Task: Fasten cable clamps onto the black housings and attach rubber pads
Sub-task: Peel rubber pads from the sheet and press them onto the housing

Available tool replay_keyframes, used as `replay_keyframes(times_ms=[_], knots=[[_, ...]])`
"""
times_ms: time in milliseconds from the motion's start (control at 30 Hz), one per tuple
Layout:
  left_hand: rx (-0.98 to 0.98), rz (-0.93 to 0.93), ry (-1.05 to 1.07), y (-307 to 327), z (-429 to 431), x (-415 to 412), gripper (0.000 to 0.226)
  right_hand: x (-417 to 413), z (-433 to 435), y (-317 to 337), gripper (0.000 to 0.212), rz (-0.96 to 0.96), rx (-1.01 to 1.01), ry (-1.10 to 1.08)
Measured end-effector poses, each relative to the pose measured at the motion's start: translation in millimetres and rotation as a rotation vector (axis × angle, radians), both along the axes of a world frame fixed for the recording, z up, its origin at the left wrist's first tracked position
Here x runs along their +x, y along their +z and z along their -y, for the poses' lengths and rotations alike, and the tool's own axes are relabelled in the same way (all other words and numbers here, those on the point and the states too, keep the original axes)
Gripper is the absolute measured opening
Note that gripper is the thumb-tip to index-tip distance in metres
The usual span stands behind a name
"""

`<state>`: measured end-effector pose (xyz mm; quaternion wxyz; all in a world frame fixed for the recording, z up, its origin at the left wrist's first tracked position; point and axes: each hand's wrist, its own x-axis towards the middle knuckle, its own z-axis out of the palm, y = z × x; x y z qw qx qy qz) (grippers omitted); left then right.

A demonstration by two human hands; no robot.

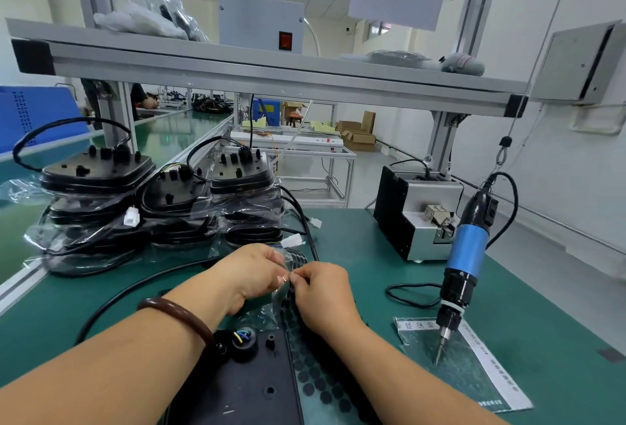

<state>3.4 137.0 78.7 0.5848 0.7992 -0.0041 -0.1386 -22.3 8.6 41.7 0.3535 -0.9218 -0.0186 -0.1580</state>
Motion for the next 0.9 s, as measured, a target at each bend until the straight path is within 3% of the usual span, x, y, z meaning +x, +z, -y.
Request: replay_keyframes(times_ms=[200,500,767,833,900], knots=[[0.126,0.101,-0.013,1.4,3.1,-3.4,0.033,-1.2,-1.4,0.9,0.024,0.021,-0.077,-0.003],[0.072,0.063,0.026,3.2,3.0,-6.4,0.024,-1.3,-2.5,-1.1,0.024,0.085,-0.081,-0.025],[-0.003,-0.012,0.080,2.4,-3.2,-4.4,0.022,1.2,2.7,-2.0,0.022,-0.024,0.219,-0.064],[0.082,-0.003,0.134,8.3,-6.5,-5.5,0.028,0.9,2.2,-1.9,0.023,-0.029,0.289,-0.080],[0.373,0.119,0.189,18.3,-10.2,-9.0,0.046,0.8,0.4,-2.2,0.023,-0.008,0.316,-0.098]])
